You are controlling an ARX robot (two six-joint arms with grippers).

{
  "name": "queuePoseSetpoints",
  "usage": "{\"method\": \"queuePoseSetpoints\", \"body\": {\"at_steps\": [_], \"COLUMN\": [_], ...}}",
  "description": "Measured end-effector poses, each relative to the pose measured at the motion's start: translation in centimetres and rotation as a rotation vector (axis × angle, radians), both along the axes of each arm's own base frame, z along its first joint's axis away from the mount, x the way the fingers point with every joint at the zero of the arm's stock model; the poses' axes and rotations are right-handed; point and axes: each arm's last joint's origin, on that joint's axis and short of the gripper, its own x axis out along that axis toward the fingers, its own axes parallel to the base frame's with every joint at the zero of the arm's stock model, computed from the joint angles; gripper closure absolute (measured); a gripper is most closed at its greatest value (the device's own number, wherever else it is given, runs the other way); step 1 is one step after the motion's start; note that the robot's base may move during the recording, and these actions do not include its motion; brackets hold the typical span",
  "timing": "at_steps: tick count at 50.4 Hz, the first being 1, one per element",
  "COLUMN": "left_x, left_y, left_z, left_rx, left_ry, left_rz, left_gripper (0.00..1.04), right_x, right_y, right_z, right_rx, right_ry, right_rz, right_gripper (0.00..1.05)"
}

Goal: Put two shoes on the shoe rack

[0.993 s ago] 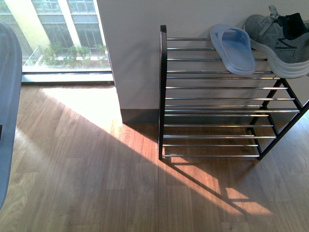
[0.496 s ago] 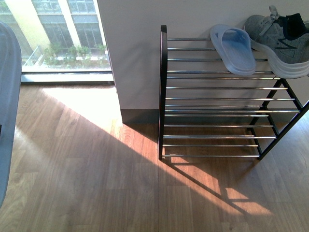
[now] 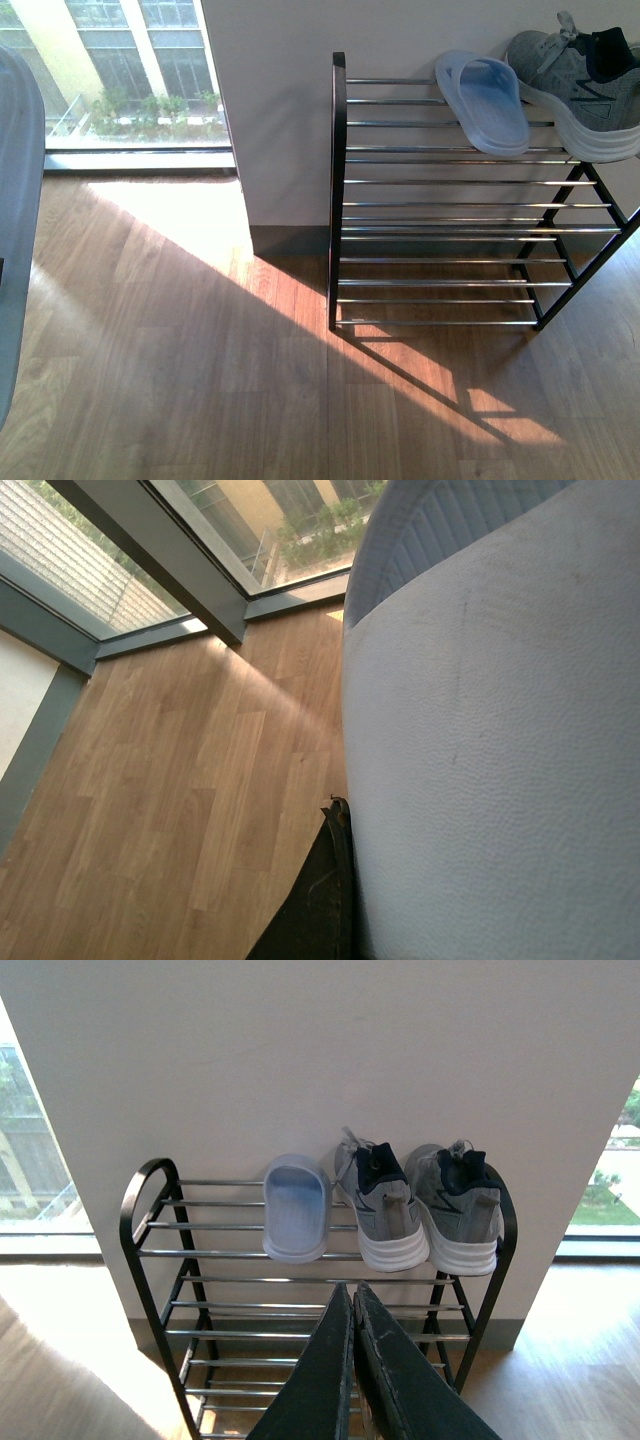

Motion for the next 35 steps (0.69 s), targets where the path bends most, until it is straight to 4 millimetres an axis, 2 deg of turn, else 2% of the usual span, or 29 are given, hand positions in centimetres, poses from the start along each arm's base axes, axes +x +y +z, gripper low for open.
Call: {"method": "queuePoseSetpoints", "body": {"at_steps": [35], "left_x": [0.0], "left_y": [0.0], "left_z": [0.0], "left_rx": [0.000], "left_ry": [0.000], "left_rz": [0.000], "left_gripper": [1.03], "right_x": [-1.6], "right_y": [0.0], "right_z": [0.1], "right_rx": [0.000], "right_ry": [-0.006], "right_rz": [0.000], "right_gripper": [1.03]}}
